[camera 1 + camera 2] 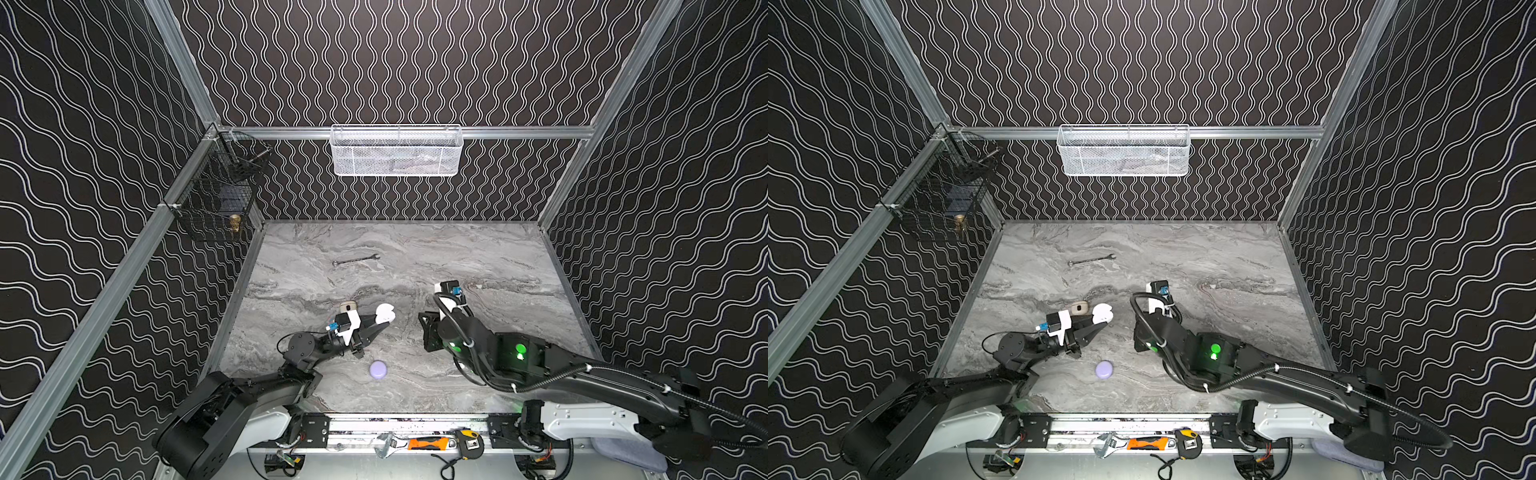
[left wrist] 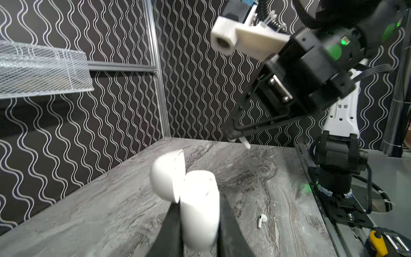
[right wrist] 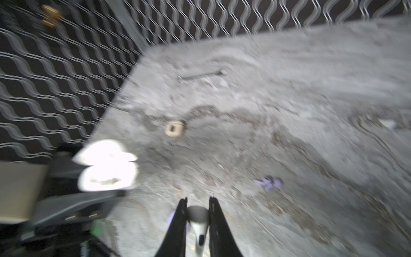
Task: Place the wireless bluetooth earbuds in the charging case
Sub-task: 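Lift the white earbud with the right gripper toward the case in the left gripper, then insert the white earbud into the open case held by the left gripper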
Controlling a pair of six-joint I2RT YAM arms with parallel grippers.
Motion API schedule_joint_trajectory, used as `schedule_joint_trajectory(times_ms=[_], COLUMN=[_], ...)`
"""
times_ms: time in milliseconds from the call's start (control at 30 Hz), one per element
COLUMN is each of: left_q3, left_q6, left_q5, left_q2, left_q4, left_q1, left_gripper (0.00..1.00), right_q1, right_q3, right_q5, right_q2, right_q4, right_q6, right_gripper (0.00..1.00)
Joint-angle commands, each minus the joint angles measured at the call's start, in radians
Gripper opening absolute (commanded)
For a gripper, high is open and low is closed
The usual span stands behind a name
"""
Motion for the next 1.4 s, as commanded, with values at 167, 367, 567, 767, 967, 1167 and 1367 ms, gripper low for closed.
schedule_joint_trajectory(times_ms=[167,367,567,767,967,1167,1367], left_q3=[-0.003,0.001,0.002,-0.003,-0.003,-0.009,-0.011], left_q6=[-0.014,-0.007,-0.001,0.002,0.005,0.004,0.002], left_q5=[0.064,0.107,0.128,0.136,0.132,0.101,0.094], left_q2=[-0.038,-0.062,-0.066,-0.094,-0.095,-0.100,-0.103], left_q4=[0.090,0.091,0.090,0.090,0.090,0.090,0.090], left_q1=[0.000,-0.009,-0.019,-0.030,-0.036,-0.037,-0.036], left_gripper=[0.00,0.00,0.00,0.00,0.00,0.00,0.00], right_q1=[0.131,0.204,0.229,0.226,0.227,0.226,0.226], right_q3=[-0.076,-0.172,-0.235,-0.245,-0.255,-0.235,-0.201], right_q5=[0.107,0.109,0.109,0.131,0.125,0.095,0.122], right_q2=[-0.036,-0.053,-0.048,-0.010,0.020,0.072,0.133], right_q4=[0.436,0.688,0.816,0.866,0.935,0.959,0.977], right_q6=[-0.237,-0.385,-0.479,-0.527,-0.544,-0.553,-0.570], right_gripper=[0.08,0.07,0.07,0.08,0.07,0.07,0.07])
